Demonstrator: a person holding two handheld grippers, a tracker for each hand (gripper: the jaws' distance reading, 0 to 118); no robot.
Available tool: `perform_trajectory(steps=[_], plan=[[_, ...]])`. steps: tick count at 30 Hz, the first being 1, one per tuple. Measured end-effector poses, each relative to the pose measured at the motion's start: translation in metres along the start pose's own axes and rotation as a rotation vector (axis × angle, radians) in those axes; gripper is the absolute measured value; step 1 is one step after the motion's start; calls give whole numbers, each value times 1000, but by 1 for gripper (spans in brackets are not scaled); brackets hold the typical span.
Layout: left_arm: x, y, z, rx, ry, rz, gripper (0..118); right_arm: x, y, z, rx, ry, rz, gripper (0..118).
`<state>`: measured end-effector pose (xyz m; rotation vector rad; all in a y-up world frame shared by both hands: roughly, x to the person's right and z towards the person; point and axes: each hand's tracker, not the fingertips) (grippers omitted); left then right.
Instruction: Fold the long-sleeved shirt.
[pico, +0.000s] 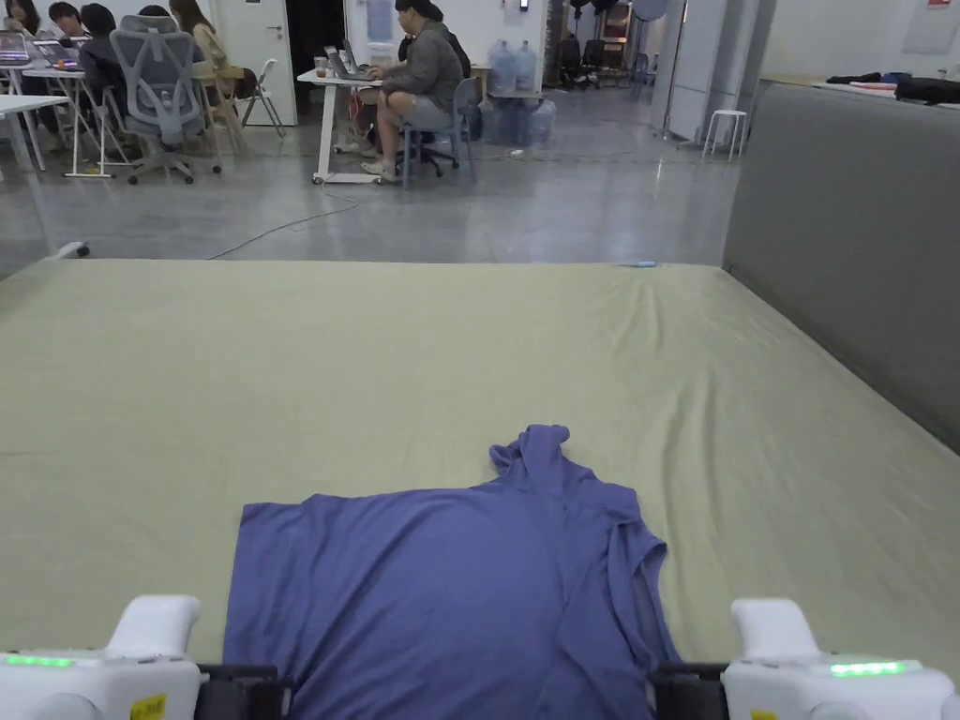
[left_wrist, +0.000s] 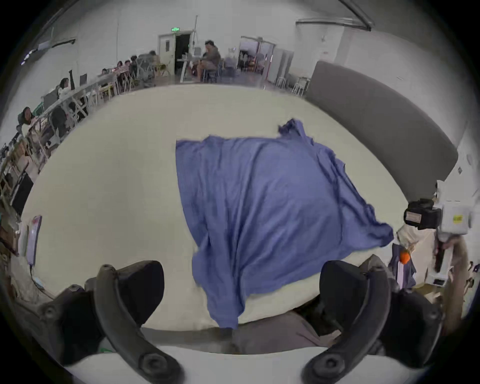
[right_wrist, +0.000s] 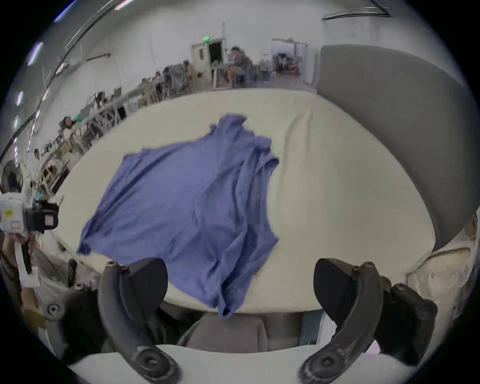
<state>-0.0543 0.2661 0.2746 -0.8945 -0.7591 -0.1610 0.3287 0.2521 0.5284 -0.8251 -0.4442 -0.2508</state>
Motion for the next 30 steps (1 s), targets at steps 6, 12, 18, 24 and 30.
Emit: perform_trajectory(steps=[6,12,18,24,30], plan=[[1,22,-2,109,138,-41,0,2,15,-1,24,-18,-14,0],[-6,50,-16,69,91,-44,0,-8,6,-17,-33,23,6,0],[-15,104,-46,93,91,-48,0,-17,-17,-41,-117,-21,28,110],[-28,160,-114,39,114,-83,0,-28,-29,-71,-242,-12,34,56],[-61,201,-205,-23,178,-71,108,-34,-28,-85,-231,-22,33,0]])
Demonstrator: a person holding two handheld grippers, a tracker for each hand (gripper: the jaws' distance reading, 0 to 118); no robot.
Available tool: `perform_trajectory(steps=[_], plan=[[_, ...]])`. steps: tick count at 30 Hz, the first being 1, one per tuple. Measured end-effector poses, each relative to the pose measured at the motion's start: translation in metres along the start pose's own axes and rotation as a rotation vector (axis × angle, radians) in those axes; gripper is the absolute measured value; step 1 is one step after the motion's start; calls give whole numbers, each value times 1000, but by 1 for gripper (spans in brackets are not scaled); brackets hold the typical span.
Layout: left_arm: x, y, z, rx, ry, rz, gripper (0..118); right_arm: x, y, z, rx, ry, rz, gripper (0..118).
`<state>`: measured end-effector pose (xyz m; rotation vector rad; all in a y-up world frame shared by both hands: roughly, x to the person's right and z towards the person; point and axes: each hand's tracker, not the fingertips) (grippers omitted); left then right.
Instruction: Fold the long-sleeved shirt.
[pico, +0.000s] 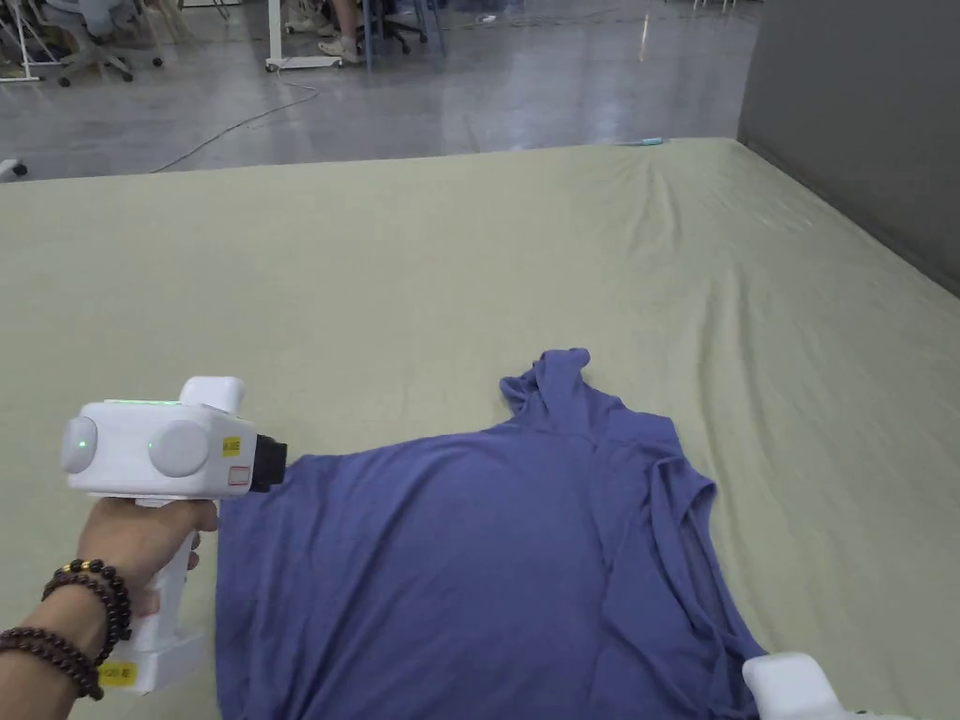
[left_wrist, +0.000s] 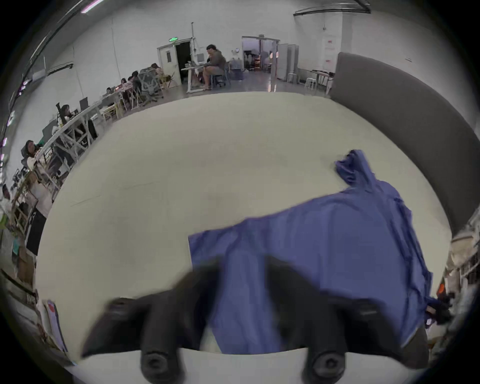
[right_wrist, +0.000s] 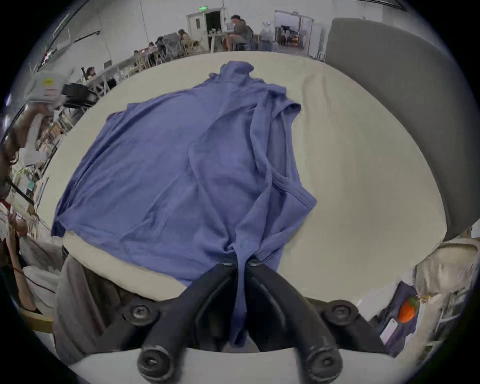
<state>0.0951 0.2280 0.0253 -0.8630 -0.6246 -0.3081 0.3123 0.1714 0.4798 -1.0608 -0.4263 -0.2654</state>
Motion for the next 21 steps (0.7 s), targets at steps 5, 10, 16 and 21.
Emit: perform_trajectory(steps=[5,10,16,21], plan=[[-10,12,-70,-103,100,22,118,-5,8,6,-2,-2,28,0],[-5,-2,-112,-239,141,-50,118,-1,9,7,-22,9,19,0],[-2,1,-85,-143,149,86,42,1,9,6,-24,17,13,0],[-9,11,-35,-82,37,107,0,3,21,25,97,33,35,0]])
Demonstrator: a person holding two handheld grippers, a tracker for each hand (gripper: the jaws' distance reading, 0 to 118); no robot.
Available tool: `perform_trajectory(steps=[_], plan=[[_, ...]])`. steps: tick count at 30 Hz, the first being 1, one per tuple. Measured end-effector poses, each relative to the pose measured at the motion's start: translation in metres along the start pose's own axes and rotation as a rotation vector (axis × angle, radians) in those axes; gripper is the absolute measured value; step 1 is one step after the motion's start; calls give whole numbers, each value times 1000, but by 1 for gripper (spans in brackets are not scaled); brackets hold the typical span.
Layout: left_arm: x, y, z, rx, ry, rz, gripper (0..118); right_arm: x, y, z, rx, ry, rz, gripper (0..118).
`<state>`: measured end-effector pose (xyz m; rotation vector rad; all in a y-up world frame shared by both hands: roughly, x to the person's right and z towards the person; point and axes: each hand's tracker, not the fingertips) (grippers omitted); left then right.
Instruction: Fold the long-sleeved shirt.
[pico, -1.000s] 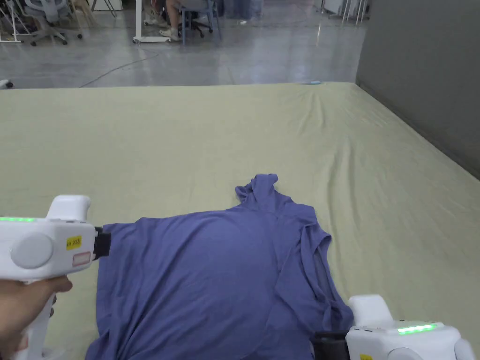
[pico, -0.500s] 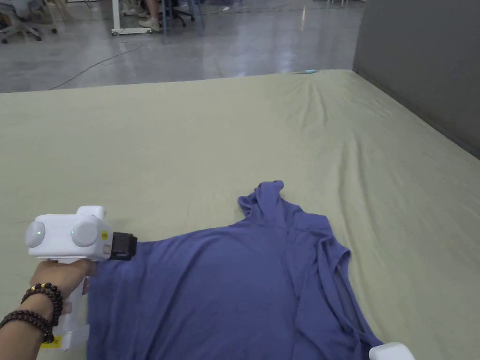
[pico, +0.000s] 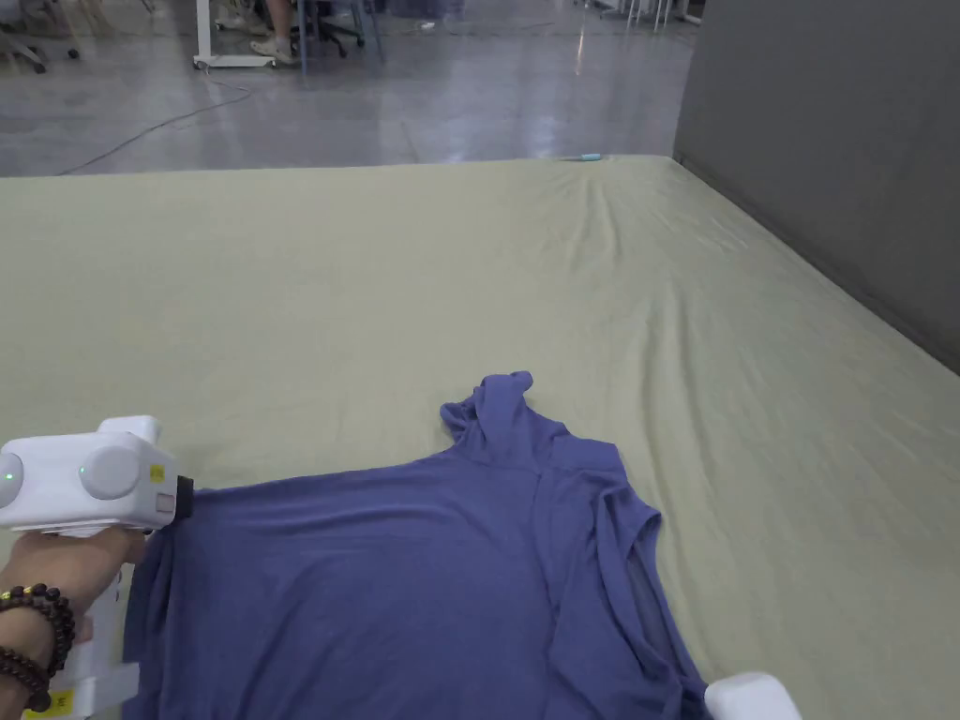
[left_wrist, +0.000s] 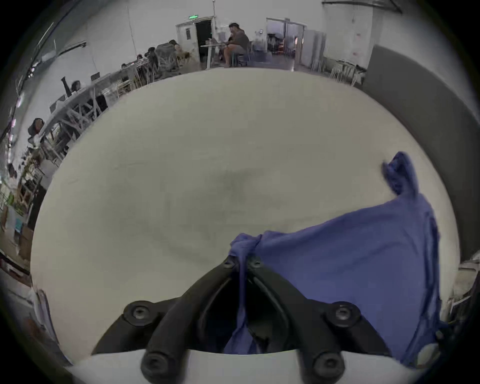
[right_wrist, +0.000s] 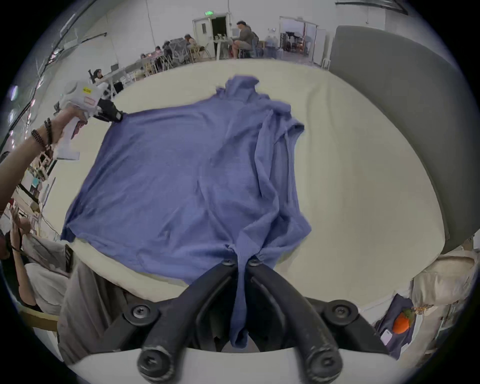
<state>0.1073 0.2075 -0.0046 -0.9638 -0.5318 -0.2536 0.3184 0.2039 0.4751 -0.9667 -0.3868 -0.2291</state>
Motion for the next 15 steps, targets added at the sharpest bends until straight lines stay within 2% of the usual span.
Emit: perform_trajectory(steps=[5,7,8,10,12,15], plan=[[-26,27,71,153,-114,106,0,20,58,52,195,-26,24,0],[-33,41,105,208,-141,113,0,34,89,75,296,-36,-16,0],[-34,48,122,245,-139,99,0,41,106,86,339,-34,-37,0],[-35,67,156,311,-94,60,0,55,143,108,428,-107,-41,0],[-41,87,187,346,-87,59,0,76,183,127,487,-126,-44,0],[-51,121,231,426,-90,105,0,99,245,156,548,-144,11,0]])
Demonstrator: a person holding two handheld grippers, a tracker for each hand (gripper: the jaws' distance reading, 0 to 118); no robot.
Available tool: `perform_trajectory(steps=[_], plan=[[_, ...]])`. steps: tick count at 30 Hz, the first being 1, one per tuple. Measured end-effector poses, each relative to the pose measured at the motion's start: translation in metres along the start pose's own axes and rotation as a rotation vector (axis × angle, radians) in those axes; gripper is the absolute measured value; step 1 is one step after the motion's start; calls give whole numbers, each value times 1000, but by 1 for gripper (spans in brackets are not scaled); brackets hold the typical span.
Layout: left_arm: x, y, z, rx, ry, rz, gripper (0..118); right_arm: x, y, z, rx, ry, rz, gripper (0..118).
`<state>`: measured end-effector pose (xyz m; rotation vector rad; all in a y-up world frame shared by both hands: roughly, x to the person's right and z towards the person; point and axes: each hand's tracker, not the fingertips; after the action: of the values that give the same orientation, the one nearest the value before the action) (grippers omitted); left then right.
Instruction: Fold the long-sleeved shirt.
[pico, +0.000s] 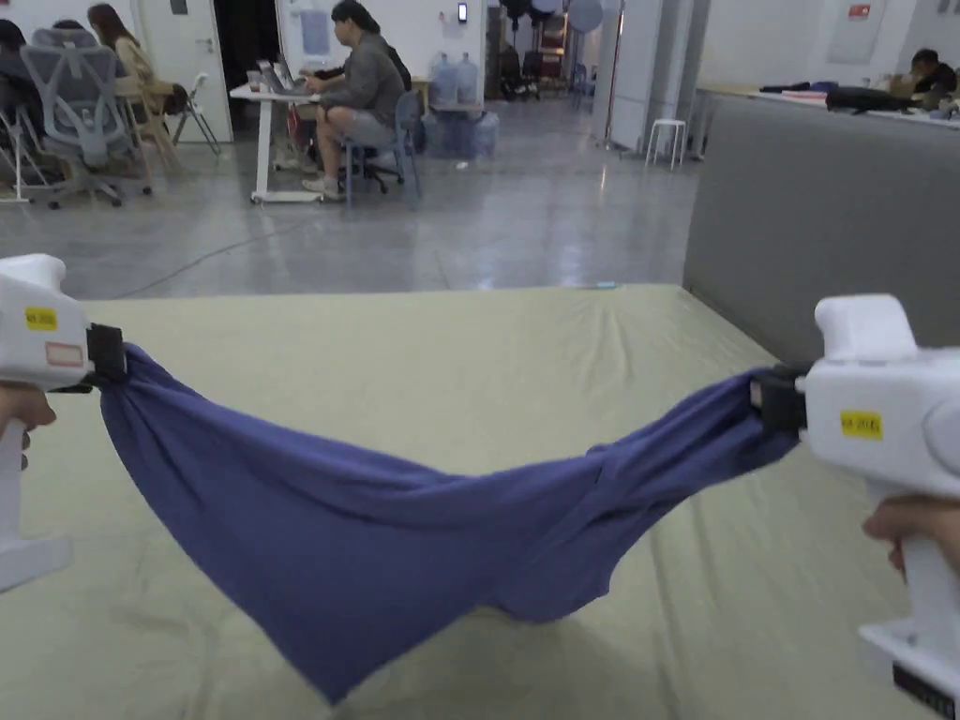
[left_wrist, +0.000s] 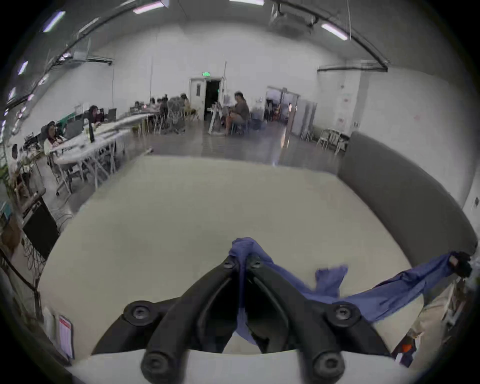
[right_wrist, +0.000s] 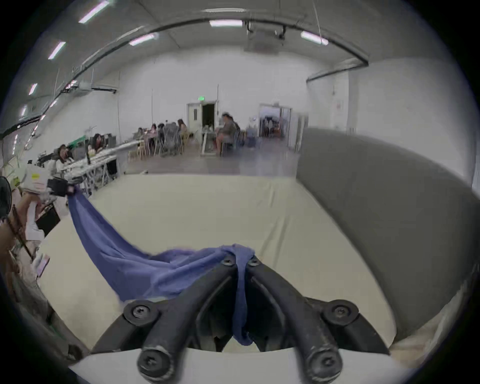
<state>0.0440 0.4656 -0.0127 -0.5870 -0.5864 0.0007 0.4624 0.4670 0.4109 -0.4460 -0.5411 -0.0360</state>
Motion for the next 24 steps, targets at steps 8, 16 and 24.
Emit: perform_trajectory(steps=[8,16,24], plan=[[9,127,48,163,45,12,0,39,177,-43,72,-18,63,0],[39,211,73,297,40,56,0,46,283,-63,123,-64,12,0],[58,215,66,332,35,21,0,45,300,-89,135,-78,-6,0]])
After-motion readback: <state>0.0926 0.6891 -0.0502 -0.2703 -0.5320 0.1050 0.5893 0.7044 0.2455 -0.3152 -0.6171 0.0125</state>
